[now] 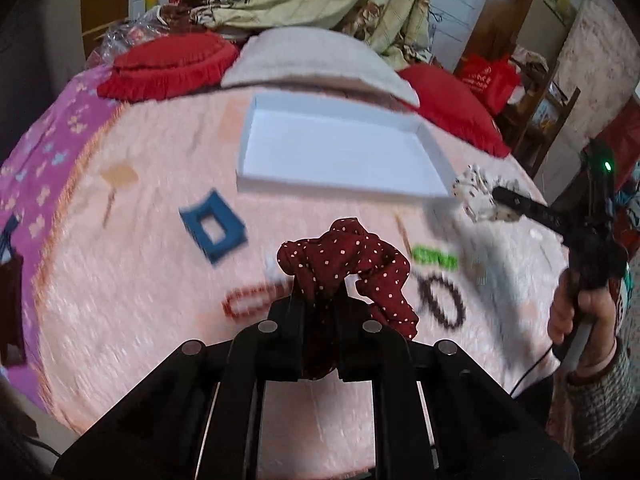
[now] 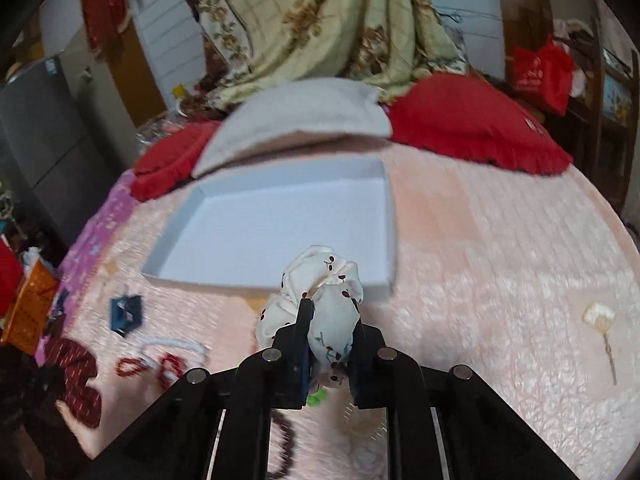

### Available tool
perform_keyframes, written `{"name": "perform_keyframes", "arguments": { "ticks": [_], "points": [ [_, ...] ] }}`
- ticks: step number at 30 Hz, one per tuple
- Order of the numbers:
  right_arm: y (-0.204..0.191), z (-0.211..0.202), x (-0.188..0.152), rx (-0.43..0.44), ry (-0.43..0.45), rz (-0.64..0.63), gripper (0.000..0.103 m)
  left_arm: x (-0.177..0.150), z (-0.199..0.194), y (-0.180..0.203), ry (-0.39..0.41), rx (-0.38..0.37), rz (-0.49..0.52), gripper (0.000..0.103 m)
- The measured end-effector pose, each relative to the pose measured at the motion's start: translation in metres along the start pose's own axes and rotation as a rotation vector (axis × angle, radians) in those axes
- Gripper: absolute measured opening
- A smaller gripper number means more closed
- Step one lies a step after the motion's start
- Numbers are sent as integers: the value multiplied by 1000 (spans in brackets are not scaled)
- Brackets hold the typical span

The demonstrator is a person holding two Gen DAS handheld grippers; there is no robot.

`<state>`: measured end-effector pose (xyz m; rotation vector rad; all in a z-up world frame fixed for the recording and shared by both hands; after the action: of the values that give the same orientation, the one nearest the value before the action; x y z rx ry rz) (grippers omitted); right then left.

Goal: Organize jewelry
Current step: 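Grasp the red polka-dot scrunchie with the left tool while the right grasps the cream scrunchie, place both in tray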

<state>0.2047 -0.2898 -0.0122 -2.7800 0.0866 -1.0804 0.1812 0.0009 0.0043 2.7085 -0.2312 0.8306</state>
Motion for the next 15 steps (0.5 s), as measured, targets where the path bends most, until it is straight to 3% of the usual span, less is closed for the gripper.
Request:
{"name": "perform_keyframes", "arguments": {
  "ticks": [5, 11, 15],
  "points": [
    [-11, 19, 34, -13, 7, -26, 14, 60, 23, -6, 33, 92, 34, 9],
    [-4, 78, 81, -31, -21, -16, 14, 134, 92, -20, 6, 154, 32, 9],
    [12, 124, 100, -44, -57, 9, 14, 166, 145, -30, -20, 195, 22, 10]
  ]
}}
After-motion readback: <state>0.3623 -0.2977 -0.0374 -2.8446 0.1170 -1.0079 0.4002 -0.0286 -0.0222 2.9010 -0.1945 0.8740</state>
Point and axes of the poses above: each gripper's, at about its wrist camera, not at the fingertips, and z roughly the way its jaws point, y to its right, x to its top, the point moved 2 cm from there along z, roughly the way its jaws point, and after that the axes turned 3 degrees about -z, right-handed, at the moved point
